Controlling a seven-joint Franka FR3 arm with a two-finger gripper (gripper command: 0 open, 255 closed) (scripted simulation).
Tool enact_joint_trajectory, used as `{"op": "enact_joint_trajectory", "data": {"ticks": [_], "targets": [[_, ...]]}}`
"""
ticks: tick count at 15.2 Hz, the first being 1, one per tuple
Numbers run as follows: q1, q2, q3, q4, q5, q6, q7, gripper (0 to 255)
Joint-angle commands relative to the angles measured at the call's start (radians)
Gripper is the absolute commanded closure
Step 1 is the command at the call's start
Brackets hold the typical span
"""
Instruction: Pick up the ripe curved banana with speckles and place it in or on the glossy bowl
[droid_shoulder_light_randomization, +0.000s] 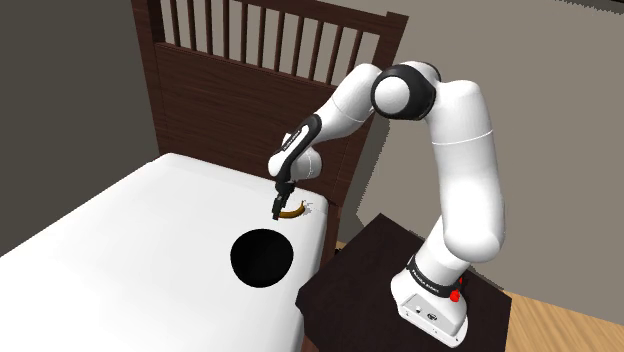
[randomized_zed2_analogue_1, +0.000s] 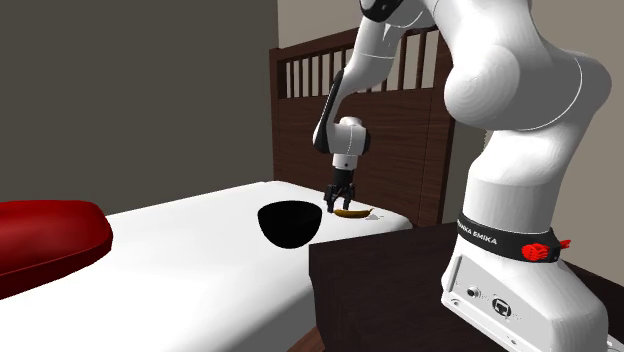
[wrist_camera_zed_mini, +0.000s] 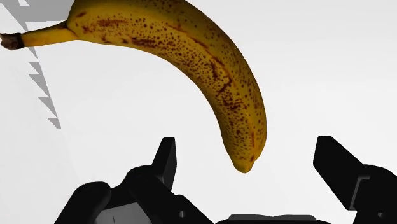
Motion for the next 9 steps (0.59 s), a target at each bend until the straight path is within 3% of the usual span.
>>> {"op": "enact_joint_trajectory", "data": {"ticks": [1,8,9], "targets": [[-0.003,0.016,0.005,0.004,0.005,0.012,-0.005,0],[-0.003,0.016,0.005,0.004,0.004,0.012,-0.004,0],[-0.003,0.016,0.005,0.004,0.004,0.012,-0.004,255]]}}
